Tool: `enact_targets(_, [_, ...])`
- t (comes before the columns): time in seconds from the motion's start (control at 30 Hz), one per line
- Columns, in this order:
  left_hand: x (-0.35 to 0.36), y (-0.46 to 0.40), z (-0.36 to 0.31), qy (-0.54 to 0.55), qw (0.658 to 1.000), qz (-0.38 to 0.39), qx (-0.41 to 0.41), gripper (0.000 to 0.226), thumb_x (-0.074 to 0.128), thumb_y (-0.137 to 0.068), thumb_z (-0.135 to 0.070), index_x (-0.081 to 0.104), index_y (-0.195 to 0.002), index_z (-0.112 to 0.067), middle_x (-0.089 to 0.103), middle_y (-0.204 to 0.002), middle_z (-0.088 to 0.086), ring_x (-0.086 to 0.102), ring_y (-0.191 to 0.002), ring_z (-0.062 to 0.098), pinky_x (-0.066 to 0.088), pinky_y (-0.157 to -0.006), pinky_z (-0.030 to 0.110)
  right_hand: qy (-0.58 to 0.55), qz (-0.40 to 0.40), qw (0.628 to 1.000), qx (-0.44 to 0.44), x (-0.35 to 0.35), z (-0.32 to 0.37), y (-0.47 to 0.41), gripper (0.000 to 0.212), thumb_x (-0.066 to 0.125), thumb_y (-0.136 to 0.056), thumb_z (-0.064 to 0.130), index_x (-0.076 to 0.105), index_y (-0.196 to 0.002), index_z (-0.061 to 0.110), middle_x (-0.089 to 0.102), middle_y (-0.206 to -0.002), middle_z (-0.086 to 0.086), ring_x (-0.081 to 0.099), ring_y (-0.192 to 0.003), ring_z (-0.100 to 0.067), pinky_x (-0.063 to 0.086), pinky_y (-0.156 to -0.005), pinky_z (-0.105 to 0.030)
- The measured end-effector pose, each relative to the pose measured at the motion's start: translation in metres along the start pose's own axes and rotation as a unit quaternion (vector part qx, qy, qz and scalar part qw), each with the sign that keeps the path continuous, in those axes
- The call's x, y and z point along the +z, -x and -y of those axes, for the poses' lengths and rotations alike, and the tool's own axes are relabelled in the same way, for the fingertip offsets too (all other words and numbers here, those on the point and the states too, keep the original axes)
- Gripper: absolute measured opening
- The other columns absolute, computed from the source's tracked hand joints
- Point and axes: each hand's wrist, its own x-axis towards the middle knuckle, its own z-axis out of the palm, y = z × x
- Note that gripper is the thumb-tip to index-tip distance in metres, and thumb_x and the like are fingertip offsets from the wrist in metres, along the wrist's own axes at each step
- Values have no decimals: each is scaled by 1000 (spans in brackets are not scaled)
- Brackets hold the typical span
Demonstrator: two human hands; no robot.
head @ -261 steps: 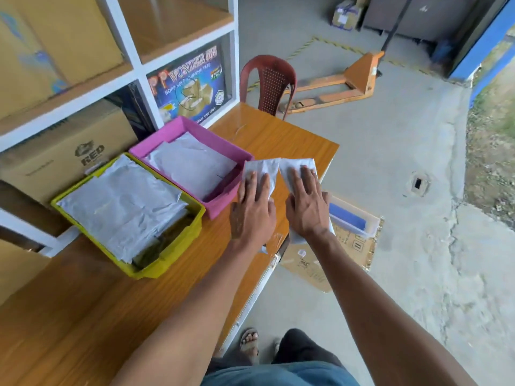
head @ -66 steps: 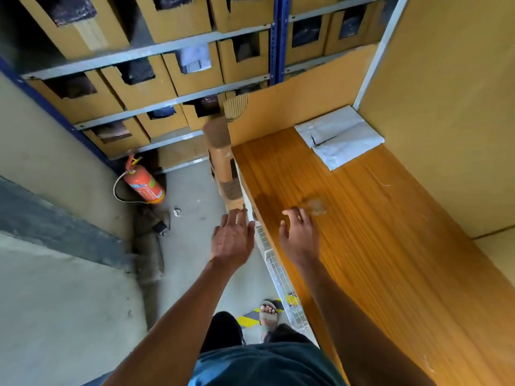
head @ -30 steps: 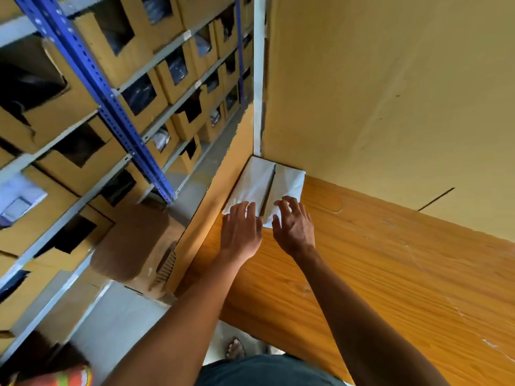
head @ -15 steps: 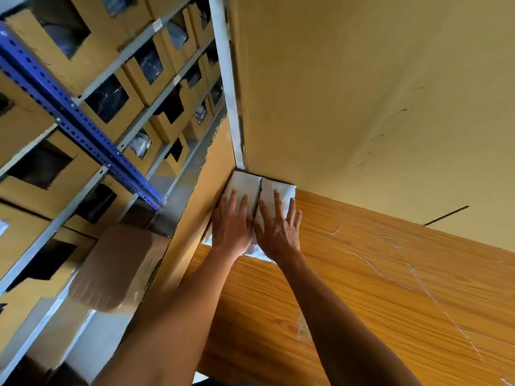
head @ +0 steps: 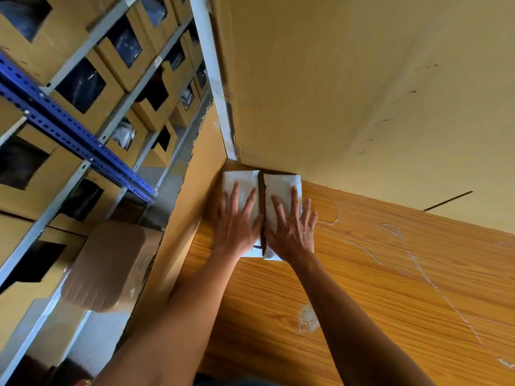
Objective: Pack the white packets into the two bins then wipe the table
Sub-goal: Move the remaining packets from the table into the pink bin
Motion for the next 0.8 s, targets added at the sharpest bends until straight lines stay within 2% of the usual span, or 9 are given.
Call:
enact_targets(0.03, [4,-2,3,2,1000,23,9,75,32,-102,-72,14,-168,-42,-3,-177,6,6,-160,42,19,-125,63,-1,4,1000,-3,1,1,-1,81,42,-97,68,15,-167,36,-12,-175,-16,6,-154,-60,21,-115,-78])
enact_targets(0.1, [10,-4,8,-1,999,42,23,76,39,-101,-68,12,-167,-42,-8,-178,5,-4,-161,43,17,-127,67,-10,10,1000,-2,3,4,-3,79,42,-98,63,13,-167,38,-19,-174,-14,-1,-155,-59,17,-118,-78])
enact_targets(0.2, [13,-1,11,16,999,30,17,75,53,-97,-57,22,-163,-40,3,-177,6,-4,-162,41,23,-125,65,-16,17,1000,11,2,10,-8,80,44,-97,59,16,-167,34,-21,-174,-14,-7,-155,-58,14,-119,-77])
enact_targets(0.27, [12,0,11,22,1000,11,13,73,55,-97,-58,25,-162,-40,6,-176,6,-1,-161,42,23,-125,66,-13,12,1000,14,3,12,-9,80,42,-96,59,17,-167,33,-19,-174,-15,-7,-155,-59,13,-119,-78])
enact_targets(0.4, [16,-3,11,2,1000,-1,23,63,30,-104,-68,21,-164,-48,-7,-178,-1,-7,-161,43,11,-127,65,0,3,1000,24,5,10,-7,74,40,-102,60,12,-167,40,-19,-174,-14,2,-153,-62,18,-116,-78])
enact_targets(0.5, [21,-4,11,15,1000,-2,25,58,22,-108,-60,25,-164,-46,-3,-178,0,-6,-161,43,15,-127,66,-9,-10,1000,16,9,8,-5,68,38,-106,55,13,-167,40,-17,-175,-13,12,-152,-62,23,-118,-74])
enact_targets(0.67, [19,-3,10,10,999,3,33,58,21,-106,-50,28,-164,-44,1,-178,-1,-3,-162,42,20,-126,65,-4,-6,1000,7,12,6,-6,67,39,-108,48,12,-168,37,-16,-175,-13,11,-152,-62,22,-123,-68])
enact_targets(0.8, [15,2,8,0,999,6,41,57,38,-109,-39,25,-165,-44,2,-178,-4,-2,-163,39,22,-126,62,-5,0,1000,12,8,8,-5,65,47,-105,41,23,-165,35,-1,-176,-16,25,-147,-59,35,-116,-65])
